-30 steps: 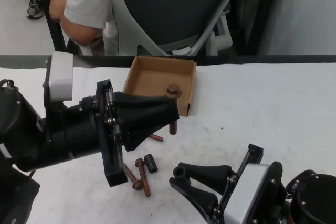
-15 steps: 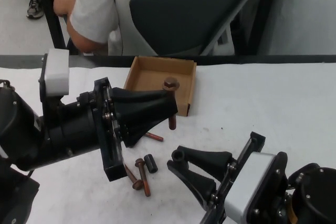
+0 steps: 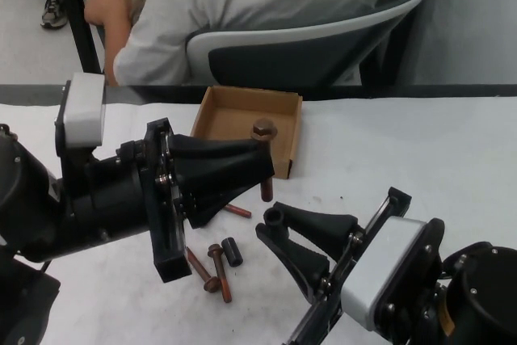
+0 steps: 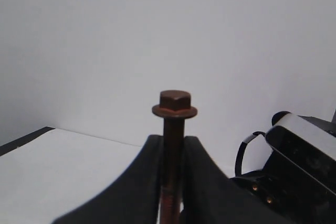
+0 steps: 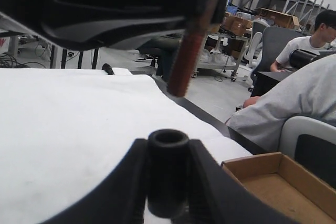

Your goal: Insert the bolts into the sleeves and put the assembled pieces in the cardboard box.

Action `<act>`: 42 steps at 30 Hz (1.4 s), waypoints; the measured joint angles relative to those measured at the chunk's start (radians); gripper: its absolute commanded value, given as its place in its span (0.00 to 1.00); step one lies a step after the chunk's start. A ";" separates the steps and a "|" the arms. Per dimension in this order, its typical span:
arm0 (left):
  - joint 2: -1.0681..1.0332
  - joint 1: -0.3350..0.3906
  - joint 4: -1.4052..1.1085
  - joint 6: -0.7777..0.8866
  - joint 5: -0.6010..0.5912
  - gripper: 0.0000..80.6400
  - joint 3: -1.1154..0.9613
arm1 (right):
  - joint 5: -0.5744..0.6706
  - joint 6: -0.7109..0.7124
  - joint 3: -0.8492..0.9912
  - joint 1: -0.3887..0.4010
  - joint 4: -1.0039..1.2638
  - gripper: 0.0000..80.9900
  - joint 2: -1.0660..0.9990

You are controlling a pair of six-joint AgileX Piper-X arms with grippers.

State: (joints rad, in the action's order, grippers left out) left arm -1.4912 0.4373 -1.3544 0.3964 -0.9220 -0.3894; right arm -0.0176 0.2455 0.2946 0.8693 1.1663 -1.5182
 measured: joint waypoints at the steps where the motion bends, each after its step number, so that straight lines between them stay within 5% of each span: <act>1: 0.000 0.000 0.000 0.000 -0.006 0.01 0.000 | 0.000 0.000 0.003 0.000 0.000 0.00 0.000; 42: 0.000 0.000 -0.004 -0.017 -0.044 0.01 0.000 | 0.048 -0.037 0.020 0.000 0.047 0.00 -0.002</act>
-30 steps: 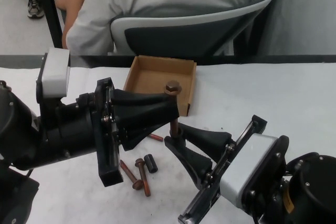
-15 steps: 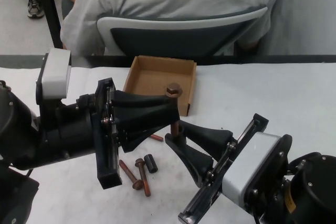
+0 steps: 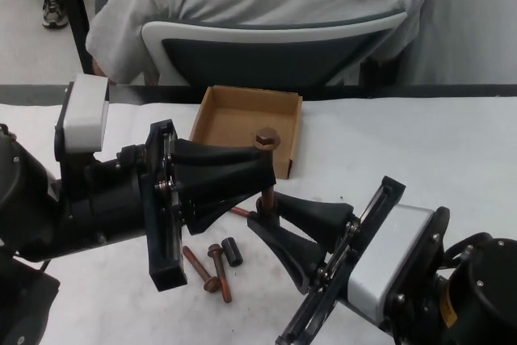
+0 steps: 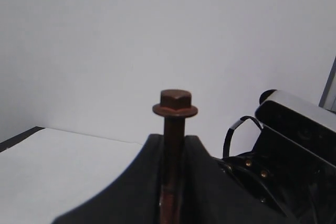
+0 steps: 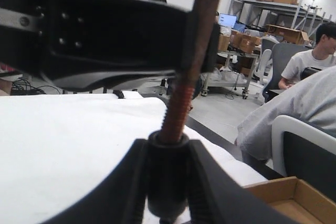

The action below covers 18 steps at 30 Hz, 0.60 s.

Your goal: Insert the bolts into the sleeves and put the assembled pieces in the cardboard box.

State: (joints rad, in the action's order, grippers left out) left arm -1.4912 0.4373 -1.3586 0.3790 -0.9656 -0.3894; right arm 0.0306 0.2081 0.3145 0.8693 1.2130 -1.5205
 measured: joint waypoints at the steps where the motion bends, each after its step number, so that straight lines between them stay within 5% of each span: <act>1: 0.000 0.000 0.000 0.001 0.000 0.01 0.000 | 0.004 0.000 0.000 0.000 0.007 0.00 0.000; 18: 0.000 0.000 0.013 -0.074 -0.070 0.01 -0.003 | 0.011 -0.002 -0.002 0.000 0.046 0.00 -0.007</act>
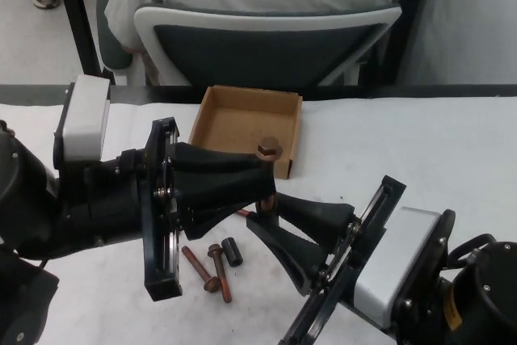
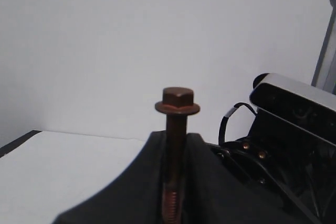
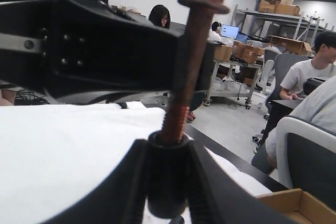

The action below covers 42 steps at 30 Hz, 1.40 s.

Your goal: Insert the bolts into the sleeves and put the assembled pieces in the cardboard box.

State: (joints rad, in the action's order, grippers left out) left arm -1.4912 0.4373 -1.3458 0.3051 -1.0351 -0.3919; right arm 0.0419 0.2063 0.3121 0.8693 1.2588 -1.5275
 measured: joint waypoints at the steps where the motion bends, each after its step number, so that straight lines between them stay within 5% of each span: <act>1: 0.000 0.000 0.003 -0.008 -0.007 0.01 0.000 | 0.003 0.000 0.000 0.000 0.006 0.00 0.000; 16: 0.009 -0.002 0.015 -0.110 -0.039 0.02 0.003 | 0.014 -0.007 -0.002 0.000 0.065 0.00 -0.006; 27: 0.009 0.000 0.023 -0.110 -0.029 0.58 0.006 | -0.018 -0.007 -0.002 0.002 0.081 0.00 -0.006; 42: 0.009 -0.054 0.043 -0.103 0.054 0.58 0.015 | -0.042 -0.041 0.002 -0.002 0.125 0.00 -0.006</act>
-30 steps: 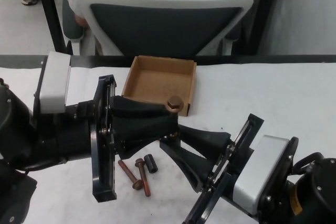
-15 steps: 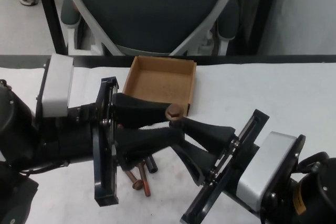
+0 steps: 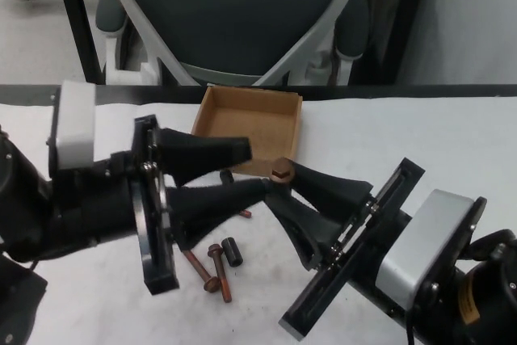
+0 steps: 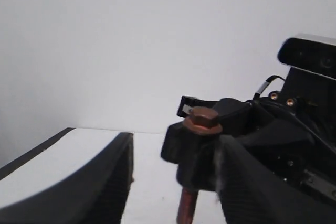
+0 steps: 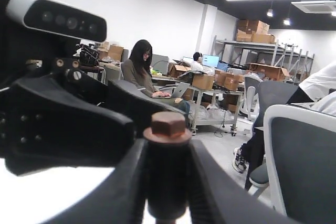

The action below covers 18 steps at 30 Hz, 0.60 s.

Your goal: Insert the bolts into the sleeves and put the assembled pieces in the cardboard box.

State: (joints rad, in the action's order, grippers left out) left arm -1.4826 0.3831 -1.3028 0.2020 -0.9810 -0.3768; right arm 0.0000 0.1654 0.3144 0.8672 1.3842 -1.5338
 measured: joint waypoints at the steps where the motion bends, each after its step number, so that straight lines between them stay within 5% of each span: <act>1: 0.000 -0.024 0.018 -0.006 0.025 0.58 0.000 | 0.000 -0.003 0.000 0.000 0.000 0.00 0.000; 7: 0.000 -0.080 0.111 -0.034 0.128 0.55 0.000 | -0.027 -0.077 0.013 -0.022 -0.093 0.00 0.002; 18: -0.002 -0.081 0.354 -0.050 0.233 0.54 -0.046 | 0.072 -0.204 0.216 -0.147 -0.713 0.00 0.004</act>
State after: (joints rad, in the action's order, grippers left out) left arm -1.4845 0.3026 -0.9487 0.1522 -0.7480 -0.4228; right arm 0.0715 -0.0382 0.5308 0.7204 0.6713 -1.5294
